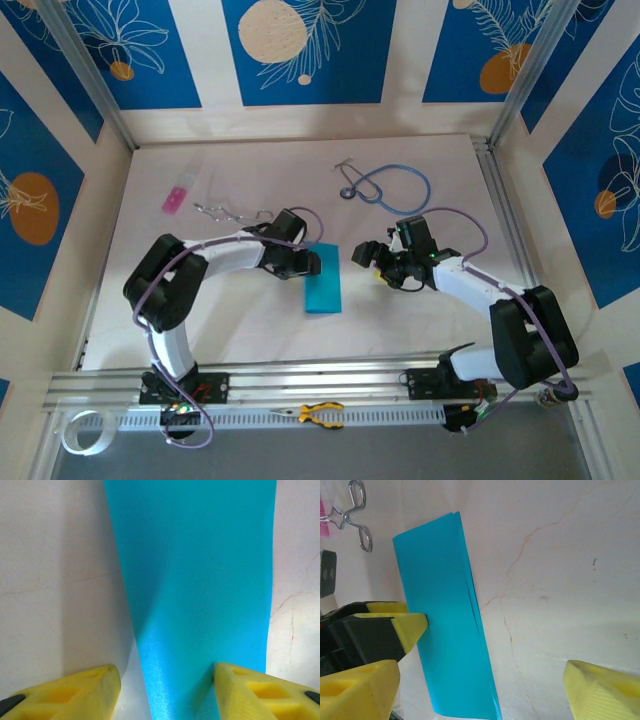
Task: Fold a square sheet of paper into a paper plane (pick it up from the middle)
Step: Hold the square sheet of paper at the center of the table.
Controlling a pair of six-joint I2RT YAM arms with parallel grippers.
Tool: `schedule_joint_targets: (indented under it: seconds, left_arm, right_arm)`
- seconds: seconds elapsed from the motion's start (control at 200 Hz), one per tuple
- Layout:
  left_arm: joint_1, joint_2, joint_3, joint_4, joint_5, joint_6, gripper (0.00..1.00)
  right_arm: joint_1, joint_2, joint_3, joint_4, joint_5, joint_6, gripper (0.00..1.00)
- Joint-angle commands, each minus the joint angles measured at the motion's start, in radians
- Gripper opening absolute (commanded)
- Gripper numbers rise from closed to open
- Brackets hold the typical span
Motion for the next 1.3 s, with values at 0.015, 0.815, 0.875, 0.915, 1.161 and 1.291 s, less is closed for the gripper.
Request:
schedule_joint_targets:
  seconds: [0.015,0.815,0.875,0.915,1.161,1.291]
  left_arm:
    - [-0.010,0.056,0.020,-0.093,-0.072,0.040,0.57]
    - [-0.042,0.106,0.074,-0.137,-0.154,-0.005,0.59]
    - [-0.043,0.119,0.097,-0.179,-0.184,0.016,0.59]
    - [-0.043,0.128,0.111,-0.197,-0.191,0.031,0.59]
    - [-0.045,0.137,0.098,-0.164,-0.139,0.059,0.59]
    - [-0.045,0.141,0.102,-0.170,-0.148,0.057,0.59]
  right_arm:
    - [0.008,0.003,0.002,-0.031,0.009,0.009,0.86]
    - [0.006,-0.003,0.011,-0.088,0.031,0.000,0.89]
    - [0.006,-0.004,0.009,-0.088,0.032,0.000,0.89]
    - [0.006,-0.004,0.009,-0.087,0.032,0.000,0.89]
    - [0.006,-0.001,0.012,-0.086,0.033,0.001,0.89]
    - [0.006,0.000,0.013,-0.088,0.032,0.001,0.89]
